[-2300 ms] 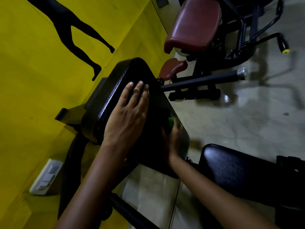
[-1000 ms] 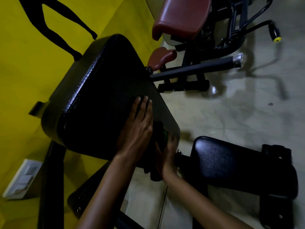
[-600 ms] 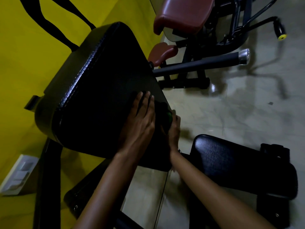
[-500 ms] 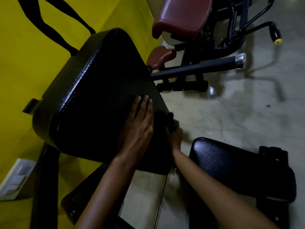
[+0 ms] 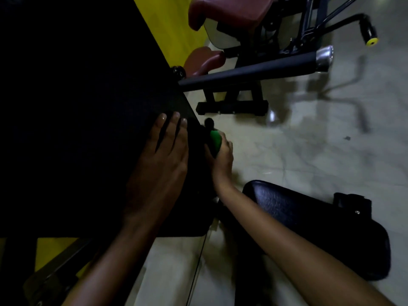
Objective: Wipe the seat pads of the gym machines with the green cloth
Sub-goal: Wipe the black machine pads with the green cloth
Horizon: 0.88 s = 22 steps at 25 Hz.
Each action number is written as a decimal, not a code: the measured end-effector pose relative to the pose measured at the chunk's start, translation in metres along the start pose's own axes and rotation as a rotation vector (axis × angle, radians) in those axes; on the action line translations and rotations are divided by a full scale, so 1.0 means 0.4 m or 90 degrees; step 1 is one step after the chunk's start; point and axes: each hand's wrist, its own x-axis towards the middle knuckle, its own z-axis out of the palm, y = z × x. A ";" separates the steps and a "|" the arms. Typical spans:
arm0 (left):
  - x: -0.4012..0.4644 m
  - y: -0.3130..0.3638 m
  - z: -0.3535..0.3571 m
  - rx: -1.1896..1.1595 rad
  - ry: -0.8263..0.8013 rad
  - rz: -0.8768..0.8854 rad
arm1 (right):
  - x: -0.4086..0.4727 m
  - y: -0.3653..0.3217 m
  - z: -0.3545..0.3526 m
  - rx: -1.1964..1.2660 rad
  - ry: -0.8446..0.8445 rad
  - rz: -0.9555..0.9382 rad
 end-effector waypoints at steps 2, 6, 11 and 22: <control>0.001 0.005 -0.007 0.022 -0.001 0.010 | -0.016 0.041 0.014 -0.014 -0.004 -0.033; 0.011 0.021 -0.001 0.040 0.002 -0.013 | 0.004 0.095 0.011 0.031 -0.006 0.094; 0.025 0.078 0.042 0.011 0.046 -0.075 | 0.010 0.130 0.021 0.023 0.001 -0.021; -0.032 0.234 0.125 -0.067 0.040 -0.118 | 0.045 0.219 0.027 0.000 -0.010 0.012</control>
